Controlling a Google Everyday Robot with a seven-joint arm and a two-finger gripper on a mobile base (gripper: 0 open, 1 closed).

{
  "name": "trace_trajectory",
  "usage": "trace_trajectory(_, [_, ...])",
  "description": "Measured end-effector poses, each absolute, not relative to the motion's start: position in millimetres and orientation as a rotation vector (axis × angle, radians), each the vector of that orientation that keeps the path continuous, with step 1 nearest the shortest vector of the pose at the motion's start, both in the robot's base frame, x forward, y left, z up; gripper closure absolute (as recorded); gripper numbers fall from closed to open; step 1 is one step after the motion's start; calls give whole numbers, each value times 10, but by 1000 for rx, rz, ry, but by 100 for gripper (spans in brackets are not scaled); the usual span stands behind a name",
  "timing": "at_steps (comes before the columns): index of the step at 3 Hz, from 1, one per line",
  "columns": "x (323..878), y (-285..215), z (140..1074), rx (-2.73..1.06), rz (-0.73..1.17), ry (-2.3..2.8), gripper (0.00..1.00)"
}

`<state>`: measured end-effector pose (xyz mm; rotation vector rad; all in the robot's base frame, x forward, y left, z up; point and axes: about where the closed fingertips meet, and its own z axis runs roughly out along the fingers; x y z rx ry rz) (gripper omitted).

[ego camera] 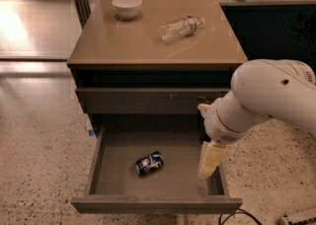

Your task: Pick pepsi can from middle drawer and place on counter

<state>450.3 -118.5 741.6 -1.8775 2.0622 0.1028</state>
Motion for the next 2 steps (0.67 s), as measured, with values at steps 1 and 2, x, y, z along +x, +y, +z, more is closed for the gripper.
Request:
trace_trajectory(1, [4679,-1031,7060,-1957,171,1960,0])
trace_trajectory(2, [4752,-929,6689,-2006,246,1894,0])
